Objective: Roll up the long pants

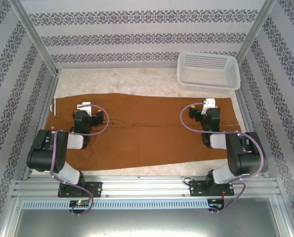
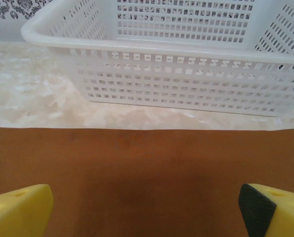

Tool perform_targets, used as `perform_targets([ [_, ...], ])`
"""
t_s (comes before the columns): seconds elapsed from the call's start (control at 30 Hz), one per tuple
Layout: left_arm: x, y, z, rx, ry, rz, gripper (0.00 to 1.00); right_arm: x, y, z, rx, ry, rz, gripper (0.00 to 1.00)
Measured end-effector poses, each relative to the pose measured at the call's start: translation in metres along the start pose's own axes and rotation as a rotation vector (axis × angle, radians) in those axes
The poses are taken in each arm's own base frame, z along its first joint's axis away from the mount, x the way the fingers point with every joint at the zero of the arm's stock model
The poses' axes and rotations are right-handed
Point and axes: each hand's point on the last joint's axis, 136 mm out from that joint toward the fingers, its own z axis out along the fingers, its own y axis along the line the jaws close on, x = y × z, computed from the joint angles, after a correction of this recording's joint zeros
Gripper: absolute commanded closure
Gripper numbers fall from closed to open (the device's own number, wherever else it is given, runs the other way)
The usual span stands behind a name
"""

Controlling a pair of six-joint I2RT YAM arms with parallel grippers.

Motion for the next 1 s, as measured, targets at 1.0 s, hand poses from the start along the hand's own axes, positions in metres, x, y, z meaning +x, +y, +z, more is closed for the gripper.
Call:
perform_targets([
  [1.0,0.0015,0.0067,0.0009,-0.04,0.038,-0.004,0.0,0.0032,0.0015,0.0005,-0.028,0.016,0.004,0.02],
])
